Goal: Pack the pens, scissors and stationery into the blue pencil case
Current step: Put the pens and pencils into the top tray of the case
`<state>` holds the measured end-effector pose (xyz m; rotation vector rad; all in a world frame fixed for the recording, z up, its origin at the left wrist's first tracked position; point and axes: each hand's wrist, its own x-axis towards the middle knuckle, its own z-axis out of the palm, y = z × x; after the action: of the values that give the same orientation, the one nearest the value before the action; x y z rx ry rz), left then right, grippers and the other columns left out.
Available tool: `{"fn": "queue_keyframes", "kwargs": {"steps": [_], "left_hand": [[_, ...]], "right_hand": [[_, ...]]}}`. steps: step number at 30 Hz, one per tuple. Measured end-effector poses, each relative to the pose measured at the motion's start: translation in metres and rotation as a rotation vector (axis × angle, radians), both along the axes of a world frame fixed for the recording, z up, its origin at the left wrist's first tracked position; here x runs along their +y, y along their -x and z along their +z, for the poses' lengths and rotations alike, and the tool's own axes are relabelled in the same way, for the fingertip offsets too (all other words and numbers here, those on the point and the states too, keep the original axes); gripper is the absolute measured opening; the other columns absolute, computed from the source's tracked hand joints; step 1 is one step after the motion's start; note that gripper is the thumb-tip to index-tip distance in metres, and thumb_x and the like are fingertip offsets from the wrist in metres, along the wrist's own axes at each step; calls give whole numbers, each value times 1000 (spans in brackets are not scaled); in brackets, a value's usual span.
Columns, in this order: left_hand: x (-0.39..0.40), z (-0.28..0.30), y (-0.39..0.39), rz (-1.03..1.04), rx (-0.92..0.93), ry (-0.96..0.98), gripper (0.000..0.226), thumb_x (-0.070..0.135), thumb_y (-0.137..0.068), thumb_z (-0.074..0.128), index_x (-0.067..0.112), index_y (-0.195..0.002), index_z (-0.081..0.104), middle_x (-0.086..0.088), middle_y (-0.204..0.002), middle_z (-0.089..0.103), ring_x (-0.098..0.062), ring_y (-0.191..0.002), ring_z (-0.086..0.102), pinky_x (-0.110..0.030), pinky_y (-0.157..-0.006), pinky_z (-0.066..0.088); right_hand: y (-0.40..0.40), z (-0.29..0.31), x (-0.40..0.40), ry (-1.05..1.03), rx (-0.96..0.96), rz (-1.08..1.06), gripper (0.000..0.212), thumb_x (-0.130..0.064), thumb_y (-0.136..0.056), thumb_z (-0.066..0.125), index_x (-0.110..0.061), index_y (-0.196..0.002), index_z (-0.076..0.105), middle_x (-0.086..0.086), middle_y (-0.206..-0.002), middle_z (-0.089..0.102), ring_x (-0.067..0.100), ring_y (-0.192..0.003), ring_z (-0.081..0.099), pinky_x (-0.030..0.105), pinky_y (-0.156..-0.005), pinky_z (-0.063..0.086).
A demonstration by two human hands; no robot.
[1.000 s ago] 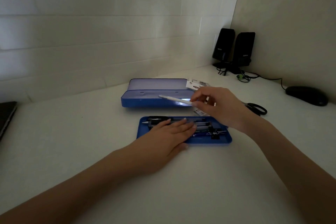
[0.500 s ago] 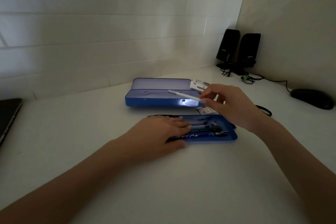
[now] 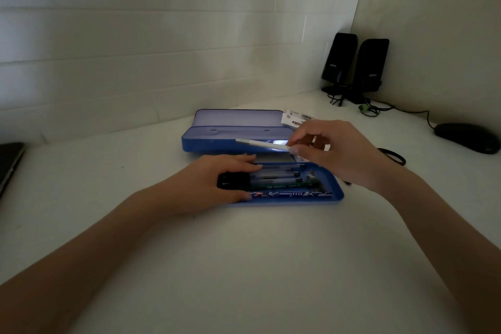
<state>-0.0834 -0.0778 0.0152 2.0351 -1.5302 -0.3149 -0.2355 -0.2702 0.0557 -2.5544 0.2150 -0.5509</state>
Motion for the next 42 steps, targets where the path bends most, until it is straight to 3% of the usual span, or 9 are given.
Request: {"fn": "queue_keyframes", "kwargs": {"steps": [5,9,12,15,23,28,34,39,42], "left_hand": [[1,2,-4,7,27,13,49,29,-75,73,39,-120,57,23,-121,56,13,-110,49,2,-89,35],[6,10,-12,18,136,-23,39,13,-79,64,40,-107,66,12,-108,66,-7,-96,62,-20,-85,50],[8,16,-18,239,231,216,39,-3,-77,54,30,-76,74,18,-87,72,-7,-93,66,-8,-81,47],[10,19,-22,363,158,380,29,8,-72,55,29,-62,73,12,-75,74,-15,-85,69,-24,-86,50],[8,12,-12,-1,165,48,39,22,-74,75,40,-107,65,16,-110,67,0,-104,60,-11,-90,45],[8,12,-15,-15,105,-5,46,25,-70,78,46,-107,62,19,-115,64,1,-109,55,1,-87,37],[6,9,-17,-46,93,-30,45,22,-73,76,41,-112,63,26,-119,61,9,-111,54,-1,-92,37],[7,13,-18,-56,118,-65,49,39,-67,76,51,-111,59,26,-126,56,8,-118,49,-7,-99,36],[10,15,-18,-63,114,-153,79,65,-47,75,58,-120,45,30,-133,45,6,-123,43,-17,-104,34]], "right_hand": [[0,2,8,-23,70,38,6,-28,-82,67,-28,-85,72,-8,-78,68,7,-70,59,14,-63,45],[2,4,20,-59,98,100,7,-20,-80,72,-18,-86,73,-9,-70,65,7,-66,60,7,-57,43],[3,6,21,-81,107,122,3,-21,-79,72,-20,-81,73,-7,-73,67,10,-68,60,9,-59,44],[0,0,27,-66,186,169,3,-25,-78,73,-22,-77,71,-11,-70,65,2,-65,58,10,-59,43],[-16,-26,49,12,173,74,11,-26,-76,74,-18,-74,67,-12,-75,62,2,-67,57,23,-68,51],[-17,-25,47,74,198,32,12,-33,-76,73,-25,-71,64,-15,-75,57,-1,-71,53,18,-65,44],[-8,-17,-14,-14,-83,-459,7,-28,-82,67,-26,-81,61,-10,-77,59,4,-68,51,21,-60,37],[-6,-33,-40,40,117,-654,26,-30,-84,66,-13,-103,69,8,-97,68,18,-84,60,34,-79,51],[-10,-32,-35,6,149,-658,23,-27,-84,66,-8,-97,72,10,-90,70,20,-79,62,33,-73,52]]}}
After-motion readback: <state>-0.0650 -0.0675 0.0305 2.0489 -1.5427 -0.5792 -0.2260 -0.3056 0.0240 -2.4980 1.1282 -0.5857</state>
